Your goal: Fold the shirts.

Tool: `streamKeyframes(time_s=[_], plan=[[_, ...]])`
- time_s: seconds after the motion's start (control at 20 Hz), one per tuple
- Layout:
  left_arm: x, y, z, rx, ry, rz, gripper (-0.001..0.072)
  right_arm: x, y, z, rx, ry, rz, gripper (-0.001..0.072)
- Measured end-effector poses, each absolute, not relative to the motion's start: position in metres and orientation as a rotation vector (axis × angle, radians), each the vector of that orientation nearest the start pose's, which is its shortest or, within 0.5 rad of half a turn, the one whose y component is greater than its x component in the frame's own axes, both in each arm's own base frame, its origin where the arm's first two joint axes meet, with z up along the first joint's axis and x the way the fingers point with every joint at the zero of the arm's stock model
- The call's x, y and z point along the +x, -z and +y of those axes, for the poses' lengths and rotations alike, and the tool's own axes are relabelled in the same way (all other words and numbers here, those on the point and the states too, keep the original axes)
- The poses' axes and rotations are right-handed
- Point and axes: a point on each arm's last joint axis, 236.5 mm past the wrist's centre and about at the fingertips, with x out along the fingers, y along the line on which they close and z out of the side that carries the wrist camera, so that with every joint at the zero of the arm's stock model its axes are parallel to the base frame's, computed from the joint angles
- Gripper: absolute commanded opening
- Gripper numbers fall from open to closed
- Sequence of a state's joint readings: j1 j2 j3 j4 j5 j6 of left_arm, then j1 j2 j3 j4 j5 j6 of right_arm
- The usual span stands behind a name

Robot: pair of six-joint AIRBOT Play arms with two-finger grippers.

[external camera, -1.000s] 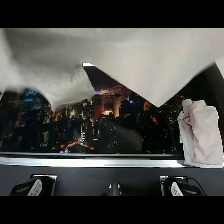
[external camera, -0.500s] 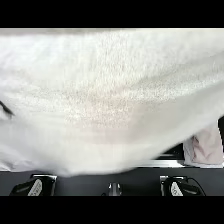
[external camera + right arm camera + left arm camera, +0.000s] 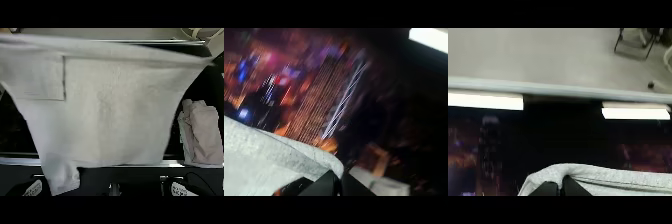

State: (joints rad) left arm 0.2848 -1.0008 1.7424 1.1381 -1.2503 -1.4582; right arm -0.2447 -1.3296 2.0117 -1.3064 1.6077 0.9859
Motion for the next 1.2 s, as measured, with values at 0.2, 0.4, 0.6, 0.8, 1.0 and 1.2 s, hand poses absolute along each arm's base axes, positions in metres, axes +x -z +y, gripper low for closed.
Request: streamKeyframes(time_s=[0.2, 0.4, 0.6, 0.8, 1.0, 1.2], plan=[[0.444, -0.22, 0.007, -0.26, 0.148, 0.735, 0.0022, 0.465, -0.163, -0.046, -0.24, -0.333, 1.05, 0.0017], [0.501, -0.125, 0.003, -0.296, 0.137, 0.832, 0.0022, 0.522, -0.094, -0.037, -0.232, -0.341, 1.063, 0.0017], [0.546, -0.08, 0.012, -0.322, 0.09, 0.79, 0.0022, 0.577, -0.061, -0.031, -0.229, -0.295, 0.96, 0.0017], [0.579, -0.054, 0.023, -0.348, 0.041, 0.724, 0.0022, 0.617, -0.041, -0.038, -0.17, -0.207, 0.865, 0.0018], [0.587, -0.013, 0.023, -0.37, 0.027, 0.769, 0.0022, 0.628, -0.003, -0.036, -0.097, -0.189, 0.89, 0.0018], [0.579, -0.01, 0.022, -0.376, 0.047, 0.82, 0.0022, 0.621, 0.003, -0.032, -0.114, -0.22, 0.922, 0.0019]])
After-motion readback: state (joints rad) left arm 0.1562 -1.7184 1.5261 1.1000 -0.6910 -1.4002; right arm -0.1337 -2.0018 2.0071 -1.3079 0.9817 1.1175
